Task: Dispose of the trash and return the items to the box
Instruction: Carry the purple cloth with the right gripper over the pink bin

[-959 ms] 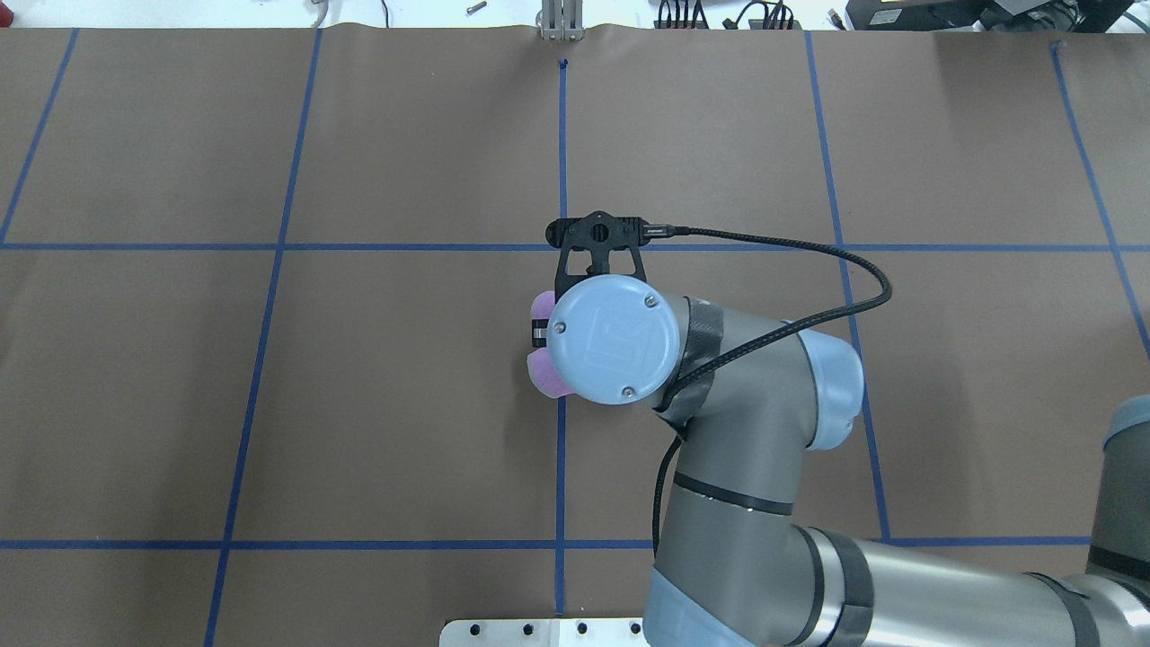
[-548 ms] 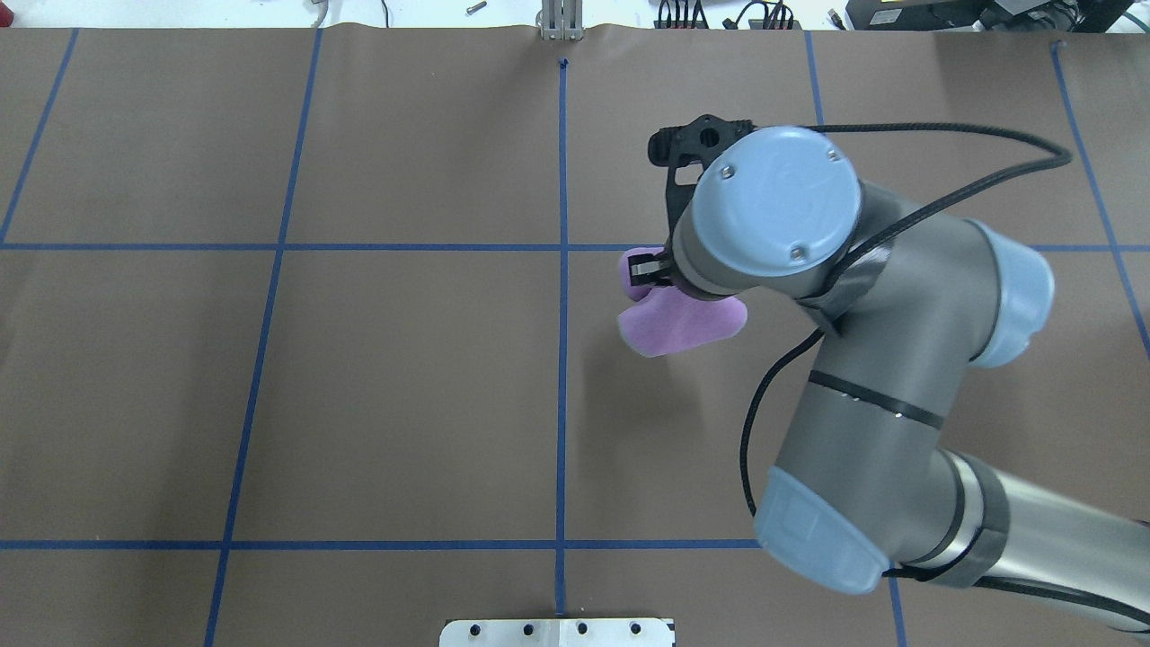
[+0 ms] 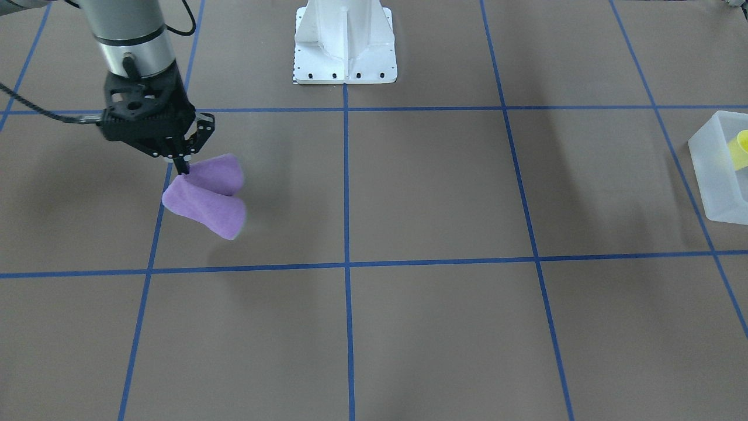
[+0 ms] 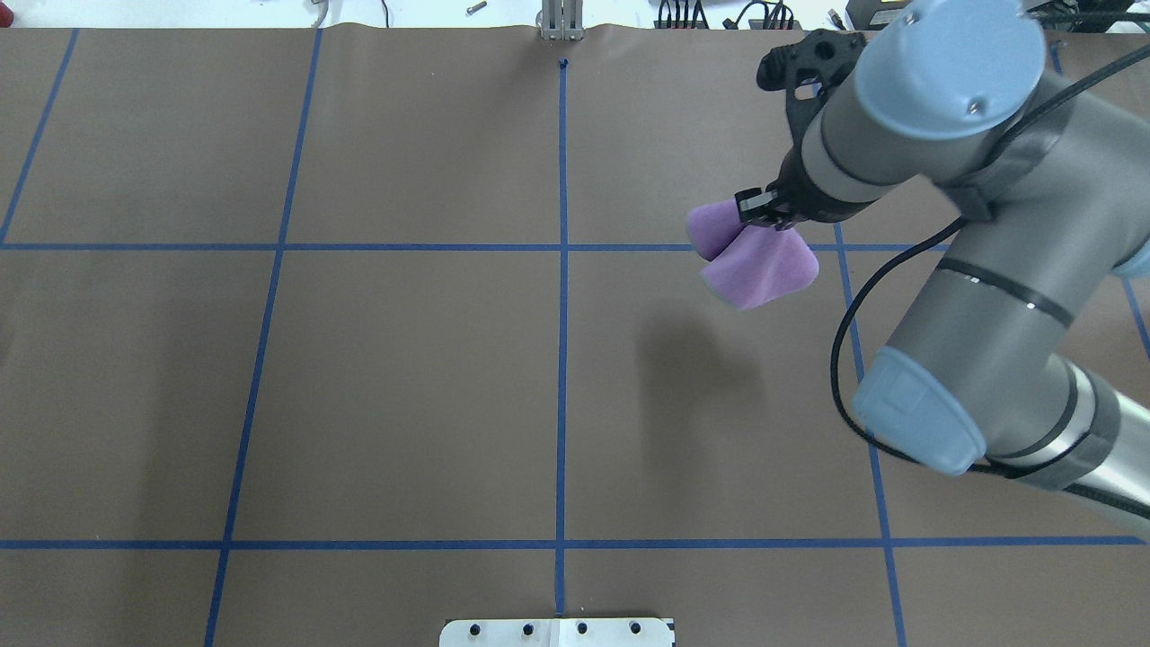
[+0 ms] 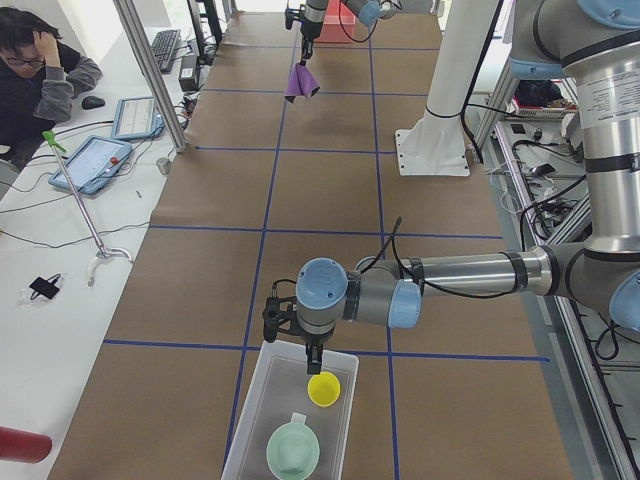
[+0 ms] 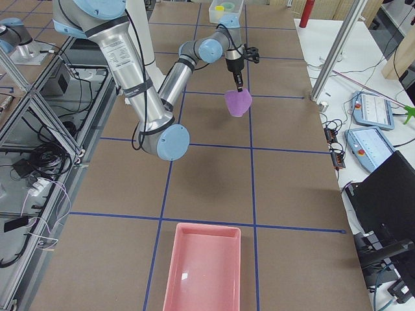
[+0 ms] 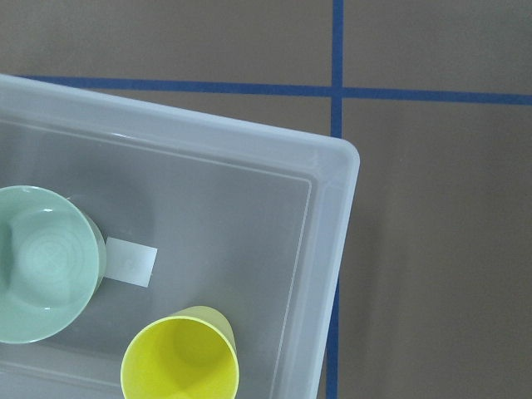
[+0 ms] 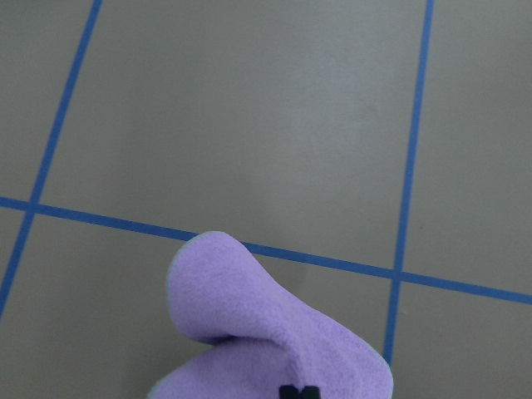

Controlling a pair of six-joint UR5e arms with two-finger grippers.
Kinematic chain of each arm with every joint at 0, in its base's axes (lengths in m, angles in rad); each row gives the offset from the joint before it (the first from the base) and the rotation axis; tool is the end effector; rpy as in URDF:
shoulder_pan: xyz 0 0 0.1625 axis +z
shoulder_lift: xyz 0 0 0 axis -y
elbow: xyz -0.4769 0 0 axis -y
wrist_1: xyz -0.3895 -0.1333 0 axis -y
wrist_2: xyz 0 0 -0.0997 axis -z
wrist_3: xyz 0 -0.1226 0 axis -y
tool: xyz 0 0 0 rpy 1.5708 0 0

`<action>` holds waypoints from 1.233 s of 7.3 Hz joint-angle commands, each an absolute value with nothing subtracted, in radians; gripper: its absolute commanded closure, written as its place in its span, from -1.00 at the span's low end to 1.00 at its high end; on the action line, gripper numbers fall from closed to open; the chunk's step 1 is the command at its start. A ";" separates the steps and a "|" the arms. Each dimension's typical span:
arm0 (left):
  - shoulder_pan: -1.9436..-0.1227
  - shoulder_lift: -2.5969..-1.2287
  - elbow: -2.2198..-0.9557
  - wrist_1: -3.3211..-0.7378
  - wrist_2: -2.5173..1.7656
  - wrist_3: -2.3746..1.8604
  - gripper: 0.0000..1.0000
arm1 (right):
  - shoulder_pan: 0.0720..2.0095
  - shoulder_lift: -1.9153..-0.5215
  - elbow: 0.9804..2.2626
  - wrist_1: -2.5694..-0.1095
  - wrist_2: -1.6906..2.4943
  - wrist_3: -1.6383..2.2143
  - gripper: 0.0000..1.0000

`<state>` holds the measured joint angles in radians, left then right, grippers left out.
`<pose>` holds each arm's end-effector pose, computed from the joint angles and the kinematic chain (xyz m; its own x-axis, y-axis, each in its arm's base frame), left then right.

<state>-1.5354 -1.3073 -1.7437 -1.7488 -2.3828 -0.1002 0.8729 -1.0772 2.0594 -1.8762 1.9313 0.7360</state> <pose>-0.0312 -0.3717 0.7335 0.6855 -0.0124 -0.7280 0.0335 0.9993 0.0146 -0.3113 -0.5113 0.2855 0.7625 -0.1701 0.6243 -0.0147 0.9600 0.2796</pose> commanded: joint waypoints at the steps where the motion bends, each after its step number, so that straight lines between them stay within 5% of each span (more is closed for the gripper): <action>1: -1.470 -1.298 -1.836 -1.610 -2.376 -0.101 -0.97 | 1.084 -1.214 2.088 -1.878 2.093 0.483 1.00; 5: -1.470 -1.299 -1.852 -1.598 -2.376 -0.101 -0.97 | 1.542 -1.494 2.025 -1.891 2.255 -0.147 1.00; 9: -1.468 -1.308 -1.853 -1.600 -2.378 -0.101 -0.97 | 1.827 -1.514 1.569 -1.823 2.290 -0.700 1.00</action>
